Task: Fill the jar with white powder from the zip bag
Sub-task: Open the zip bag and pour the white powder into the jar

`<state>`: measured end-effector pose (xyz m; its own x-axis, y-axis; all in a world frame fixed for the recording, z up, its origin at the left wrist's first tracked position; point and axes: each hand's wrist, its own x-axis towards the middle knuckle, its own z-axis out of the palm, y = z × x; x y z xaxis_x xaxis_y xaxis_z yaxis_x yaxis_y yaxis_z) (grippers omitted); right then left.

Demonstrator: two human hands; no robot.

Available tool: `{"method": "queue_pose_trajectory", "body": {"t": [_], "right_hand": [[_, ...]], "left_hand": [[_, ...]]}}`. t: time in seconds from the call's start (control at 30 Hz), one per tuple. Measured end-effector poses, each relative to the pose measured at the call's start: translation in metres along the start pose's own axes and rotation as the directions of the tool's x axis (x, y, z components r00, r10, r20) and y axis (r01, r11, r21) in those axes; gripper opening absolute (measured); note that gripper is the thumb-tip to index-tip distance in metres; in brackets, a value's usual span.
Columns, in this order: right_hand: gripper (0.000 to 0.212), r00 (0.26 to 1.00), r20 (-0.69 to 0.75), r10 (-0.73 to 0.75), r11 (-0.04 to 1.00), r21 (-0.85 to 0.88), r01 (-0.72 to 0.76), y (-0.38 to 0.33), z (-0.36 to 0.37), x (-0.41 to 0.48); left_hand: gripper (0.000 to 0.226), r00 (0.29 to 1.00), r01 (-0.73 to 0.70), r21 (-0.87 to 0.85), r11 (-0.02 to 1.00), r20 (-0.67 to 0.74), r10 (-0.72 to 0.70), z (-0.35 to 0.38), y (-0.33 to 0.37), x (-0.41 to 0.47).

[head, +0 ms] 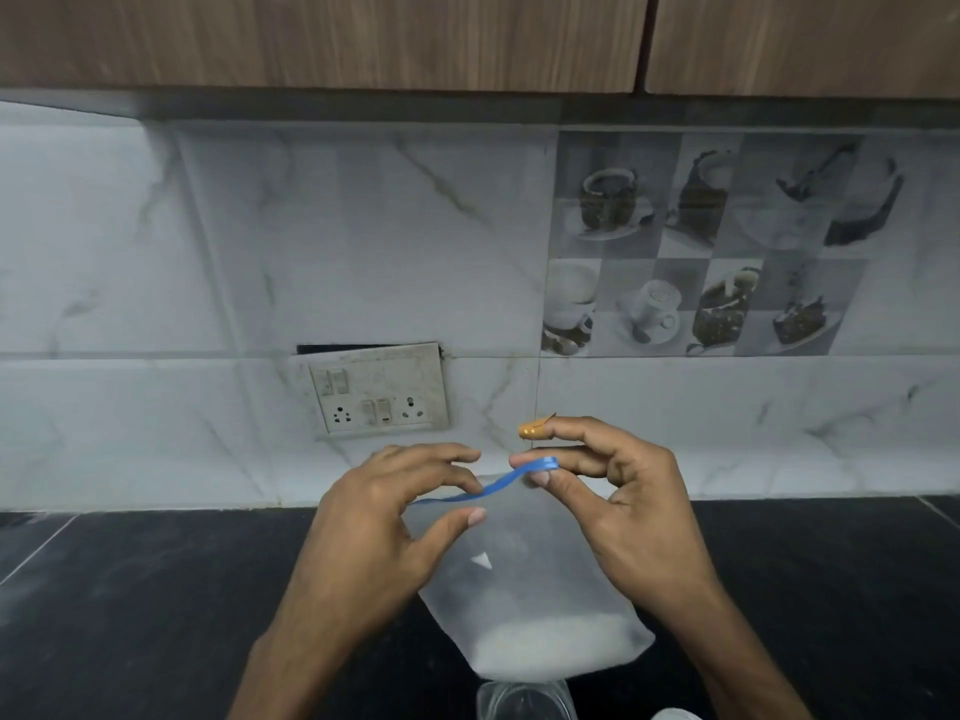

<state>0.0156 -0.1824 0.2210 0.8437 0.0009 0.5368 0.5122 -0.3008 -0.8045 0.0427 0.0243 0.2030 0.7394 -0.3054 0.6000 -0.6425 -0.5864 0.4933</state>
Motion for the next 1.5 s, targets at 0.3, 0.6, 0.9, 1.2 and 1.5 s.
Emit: {"method": "queue_pose_trajectory", "body": {"t": [0.3, 0.6, 0.9, 1.2, 1.5], "right_hand": [[0.028, 1.0, -0.001, 0.011, 0.999, 0.051, -0.011, -0.004, -0.009, -0.012], [0.028, 0.999, -0.036, -0.025, 0.998, 0.065, 0.027, -0.003, -0.011, -0.014], [0.025, 0.997, -0.065, -0.031, 0.996, 0.08, 0.036, 0.006, -0.014, -0.018], [0.062, 0.986, 0.01, 0.166, 0.985, 0.039, -0.166, 0.037, -0.038, -0.027], [0.053, 0.874, 0.119, 0.471, 0.822, 0.3, -0.484, 0.12, -0.04, -0.093]], "left_hand": [[0.022, 0.996, -0.068, -0.022, 0.997, 0.064, 0.069, 0.002, 0.017, 0.013], [0.026, 0.989, -0.061, -0.085, 0.995, 0.132, 0.072, 0.006, 0.023, 0.02], [0.013, 0.976, -0.051, -0.116, 0.992, 0.205, 0.074, 0.009, 0.038, 0.022], [0.017, 0.986, -0.085, -0.078, 0.993, 0.137, 0.095, 0.011, 0.04, 0.025], [0.014, 0.993, -0.114, -0.08, 0.99, -0.014, 0.113, 0.003, 0.04, 0.025]]}}
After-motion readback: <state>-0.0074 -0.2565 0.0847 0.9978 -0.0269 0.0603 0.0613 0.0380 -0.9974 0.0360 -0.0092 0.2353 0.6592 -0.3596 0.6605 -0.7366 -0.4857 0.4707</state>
